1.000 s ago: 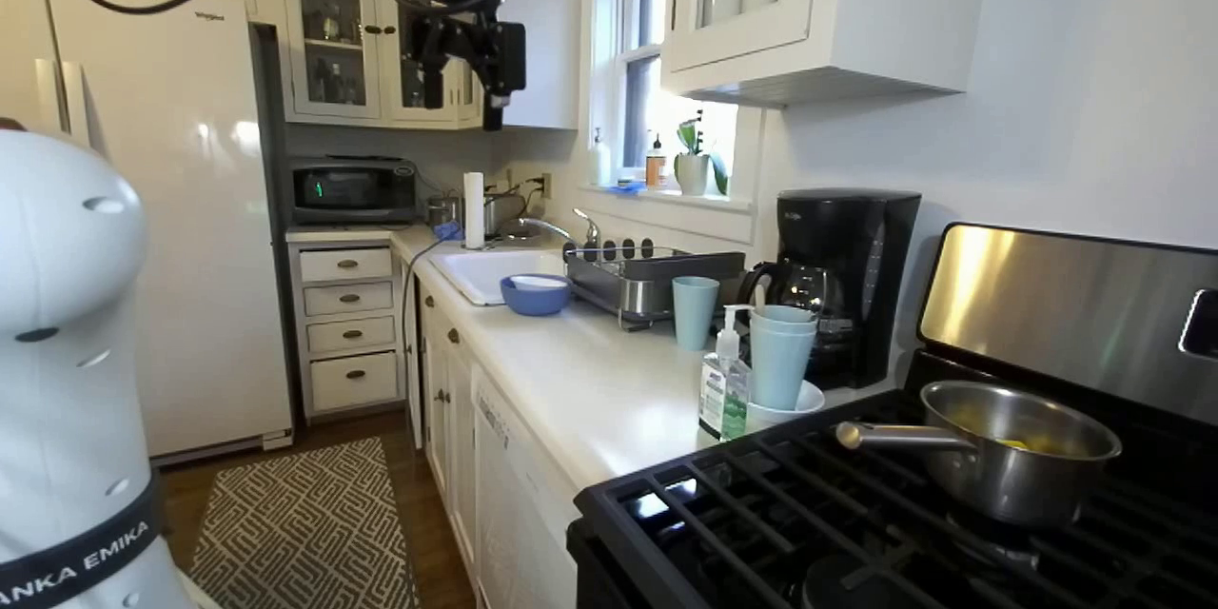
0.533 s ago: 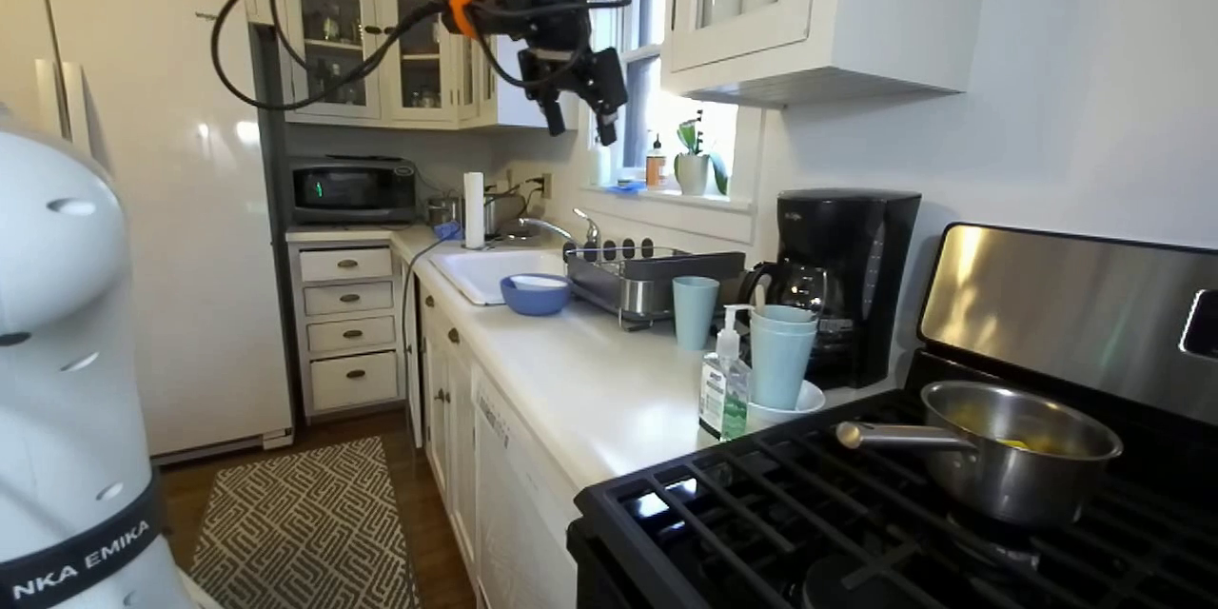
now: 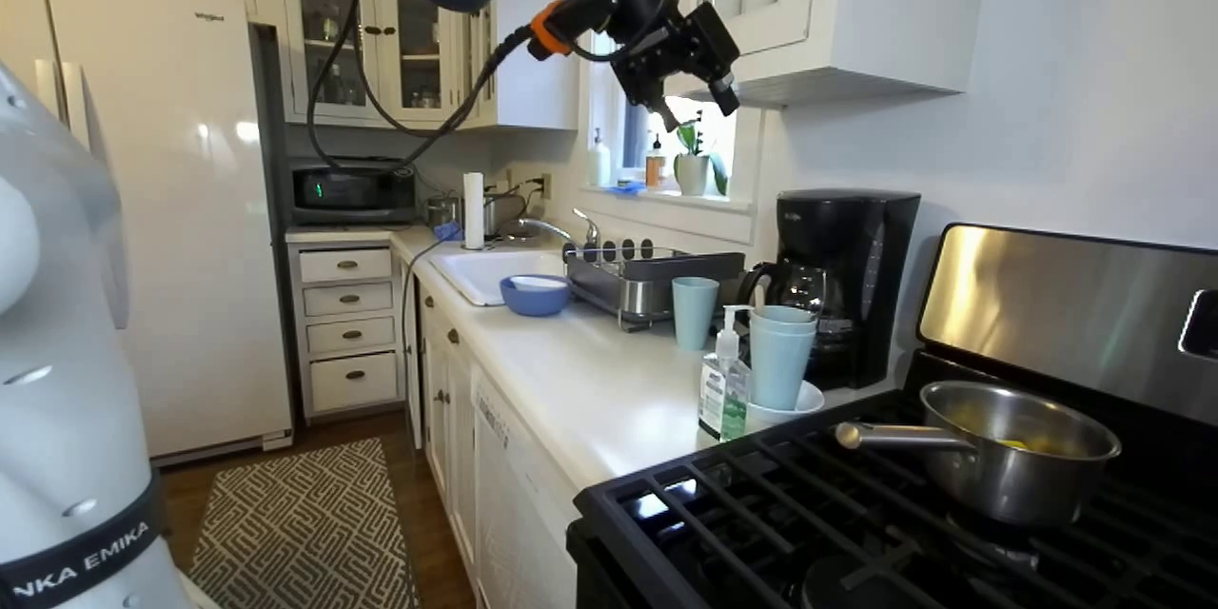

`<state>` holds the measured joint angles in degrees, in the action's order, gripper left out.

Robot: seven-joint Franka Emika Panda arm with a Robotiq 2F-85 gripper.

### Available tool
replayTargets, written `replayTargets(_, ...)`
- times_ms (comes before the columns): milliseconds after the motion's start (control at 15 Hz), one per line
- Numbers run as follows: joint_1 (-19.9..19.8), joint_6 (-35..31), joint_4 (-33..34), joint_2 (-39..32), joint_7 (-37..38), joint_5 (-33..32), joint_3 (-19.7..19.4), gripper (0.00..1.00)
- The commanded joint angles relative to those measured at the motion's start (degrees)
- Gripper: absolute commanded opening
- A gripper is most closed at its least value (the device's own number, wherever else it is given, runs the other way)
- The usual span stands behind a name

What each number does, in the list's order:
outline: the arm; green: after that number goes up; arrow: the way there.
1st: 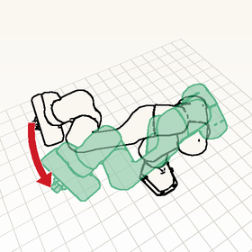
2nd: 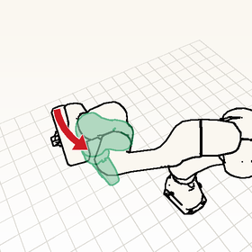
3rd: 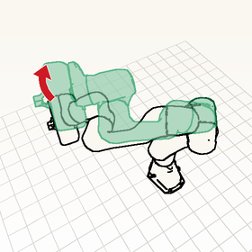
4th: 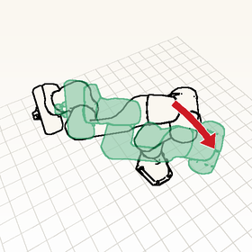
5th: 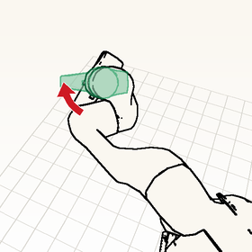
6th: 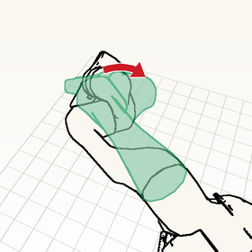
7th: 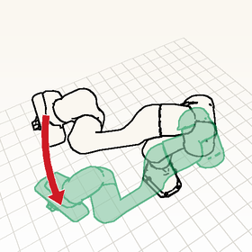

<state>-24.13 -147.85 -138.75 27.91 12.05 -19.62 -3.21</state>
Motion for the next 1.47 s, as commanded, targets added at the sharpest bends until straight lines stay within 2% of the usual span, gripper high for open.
replayTargets(0, -8.7, -1.2, 2.3, -3.4, 12.3, -11.0, 4.7, 1.00)
replayTargets(267, -16.5, 0.9, 3.8, -6.4, 25.6, -23.6, 6.5, 1.00)
replayTargets(467, -19.0, 4.6, 5.8, -9.3, 35.0, -32.2, 5.1, 1.00)
replayTargets(667, -17.8, 11.5, 9.0, -14.1, 43.6, -37.1, 2.5, 1.00)
replayTargets(800, -15.9, 16.1, 10.7, -17.4, 47.7, -37.0, -0.2, 1.00)
replayTargets(867, -13.5, 13.3, 7.5, -13.3, 43.2, -35.8, -2.2, 1.00)
replayTargets(1000, -11.5, 13.8, 8.0, -14.8, 43.6, -35.7, -4.4, 1.00)
replayTargets(1400, -10.3, 13.8, 8.0, -14.1, 43.6, -35.7, -5.1, 1.00)
